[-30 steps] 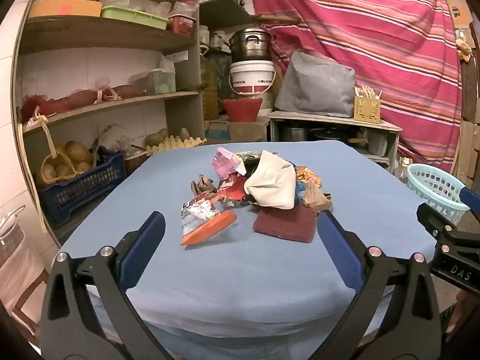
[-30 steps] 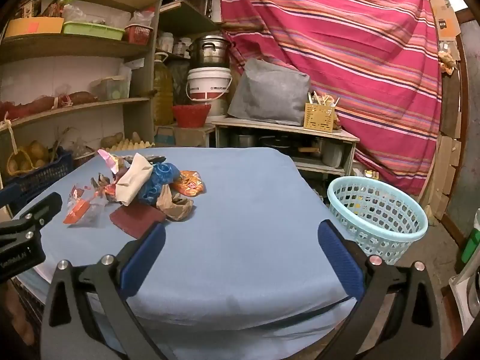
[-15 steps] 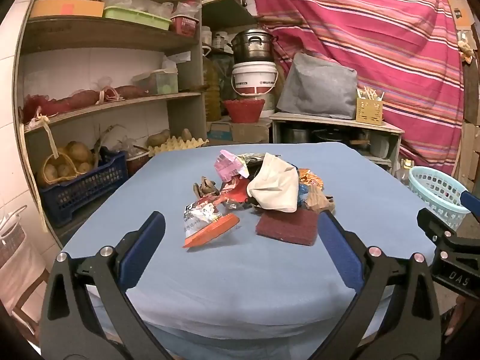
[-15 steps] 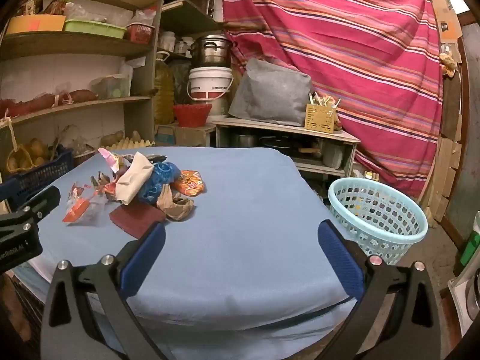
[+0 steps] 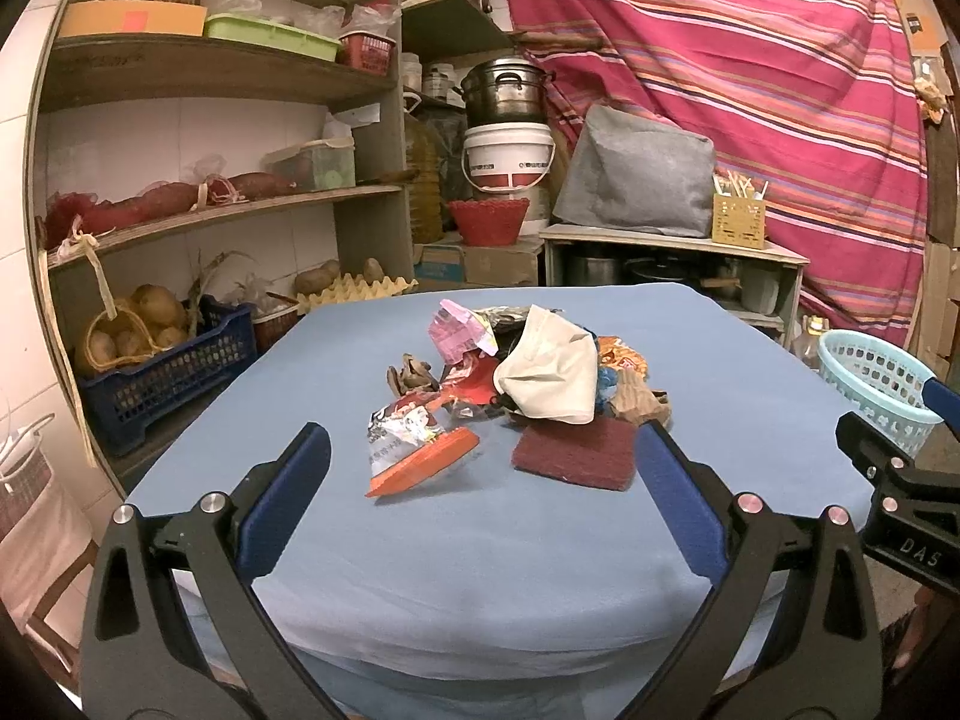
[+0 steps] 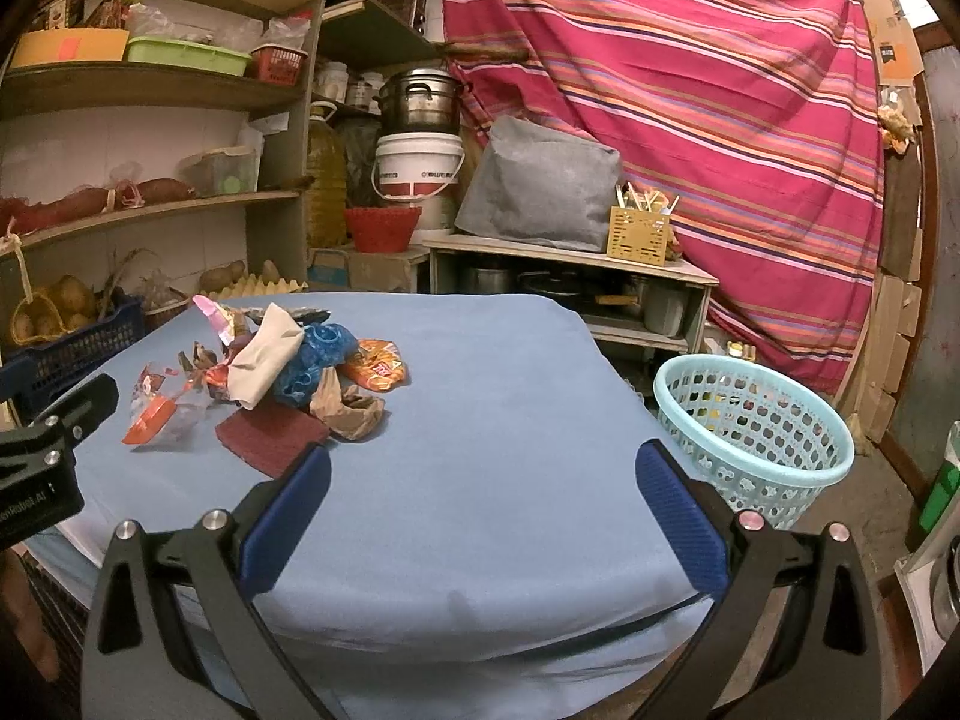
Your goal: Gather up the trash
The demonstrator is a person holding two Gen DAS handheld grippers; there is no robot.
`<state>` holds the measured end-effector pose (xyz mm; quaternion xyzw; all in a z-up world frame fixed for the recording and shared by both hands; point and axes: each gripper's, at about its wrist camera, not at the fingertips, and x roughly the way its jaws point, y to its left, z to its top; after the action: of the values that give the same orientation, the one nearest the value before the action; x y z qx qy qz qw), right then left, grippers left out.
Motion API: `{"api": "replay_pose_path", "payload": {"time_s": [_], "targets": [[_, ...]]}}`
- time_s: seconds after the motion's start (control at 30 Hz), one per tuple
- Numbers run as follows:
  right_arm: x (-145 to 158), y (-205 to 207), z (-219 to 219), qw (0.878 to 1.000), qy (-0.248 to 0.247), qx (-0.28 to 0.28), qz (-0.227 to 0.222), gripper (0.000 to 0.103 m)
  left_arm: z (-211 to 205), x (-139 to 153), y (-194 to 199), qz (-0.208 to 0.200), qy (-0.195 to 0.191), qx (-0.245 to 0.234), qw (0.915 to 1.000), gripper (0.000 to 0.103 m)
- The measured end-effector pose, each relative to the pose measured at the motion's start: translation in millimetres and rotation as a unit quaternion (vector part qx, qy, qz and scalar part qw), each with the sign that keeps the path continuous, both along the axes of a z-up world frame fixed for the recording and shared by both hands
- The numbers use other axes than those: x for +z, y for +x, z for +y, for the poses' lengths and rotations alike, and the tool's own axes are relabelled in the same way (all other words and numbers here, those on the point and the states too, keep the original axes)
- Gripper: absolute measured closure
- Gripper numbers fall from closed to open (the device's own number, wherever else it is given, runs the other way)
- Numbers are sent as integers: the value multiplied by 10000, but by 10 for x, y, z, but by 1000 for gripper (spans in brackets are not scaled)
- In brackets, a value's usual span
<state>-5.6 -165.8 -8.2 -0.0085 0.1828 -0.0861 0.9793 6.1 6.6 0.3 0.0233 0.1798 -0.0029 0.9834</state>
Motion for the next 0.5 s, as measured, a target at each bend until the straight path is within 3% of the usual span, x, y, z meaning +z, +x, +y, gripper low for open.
{"api": "replay_pose_path", "payload": {"time_s": [0.5], "targets": [[-11,16,-39,10000,-22,-30,16,4,26,10,10,16,7,-1,10000,5]]}}
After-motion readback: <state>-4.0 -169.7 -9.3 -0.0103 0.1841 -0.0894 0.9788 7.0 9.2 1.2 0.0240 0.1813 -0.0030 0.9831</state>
